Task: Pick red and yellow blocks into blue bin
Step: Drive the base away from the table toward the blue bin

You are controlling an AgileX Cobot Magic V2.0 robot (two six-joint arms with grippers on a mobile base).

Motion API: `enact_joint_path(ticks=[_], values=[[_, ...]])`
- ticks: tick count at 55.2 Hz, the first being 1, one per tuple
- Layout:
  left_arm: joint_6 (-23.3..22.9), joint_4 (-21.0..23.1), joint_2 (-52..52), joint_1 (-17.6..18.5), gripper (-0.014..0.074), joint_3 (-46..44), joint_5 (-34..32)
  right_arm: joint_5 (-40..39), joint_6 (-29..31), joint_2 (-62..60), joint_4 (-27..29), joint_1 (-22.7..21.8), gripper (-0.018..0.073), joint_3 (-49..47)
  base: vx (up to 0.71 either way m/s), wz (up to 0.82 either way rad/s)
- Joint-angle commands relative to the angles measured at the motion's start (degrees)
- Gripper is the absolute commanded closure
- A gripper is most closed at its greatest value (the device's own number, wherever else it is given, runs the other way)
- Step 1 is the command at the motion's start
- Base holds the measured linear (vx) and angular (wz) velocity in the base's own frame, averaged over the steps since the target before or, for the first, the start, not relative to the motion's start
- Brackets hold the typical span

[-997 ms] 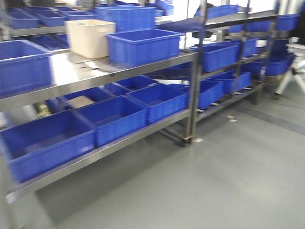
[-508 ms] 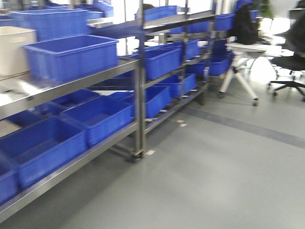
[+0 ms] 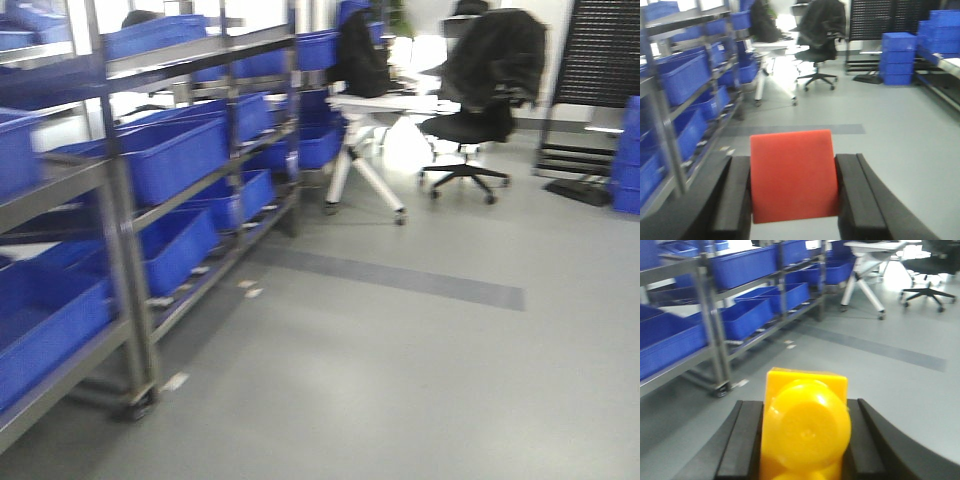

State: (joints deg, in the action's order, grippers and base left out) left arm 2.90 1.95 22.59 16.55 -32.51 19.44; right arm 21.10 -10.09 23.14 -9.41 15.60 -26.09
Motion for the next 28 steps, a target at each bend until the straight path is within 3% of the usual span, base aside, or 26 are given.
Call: enact_joint_path(ticks=[1,16,28], values=[[-0.43,0.36,0.51,0.42,0.0597,-1.54,-4.80,-4.77,0.54,0.25,-0.72,-0.14,0.0569,-1.76,0.61,-0.51],[-0.43,0.36,0.51,0.42,0.0596,-1.54,-4.81,-4.77,0.54,0.25,-0.72,-0.14,0.0569,-1.76,0.60,-0.37],[-0.43,0.36,0.51,0.42,0.0596,-1.54,-4.81,-4.77,0.54,0.25,-0.72,-0.14,0.0569,-1.76,0.61,-0.01]])
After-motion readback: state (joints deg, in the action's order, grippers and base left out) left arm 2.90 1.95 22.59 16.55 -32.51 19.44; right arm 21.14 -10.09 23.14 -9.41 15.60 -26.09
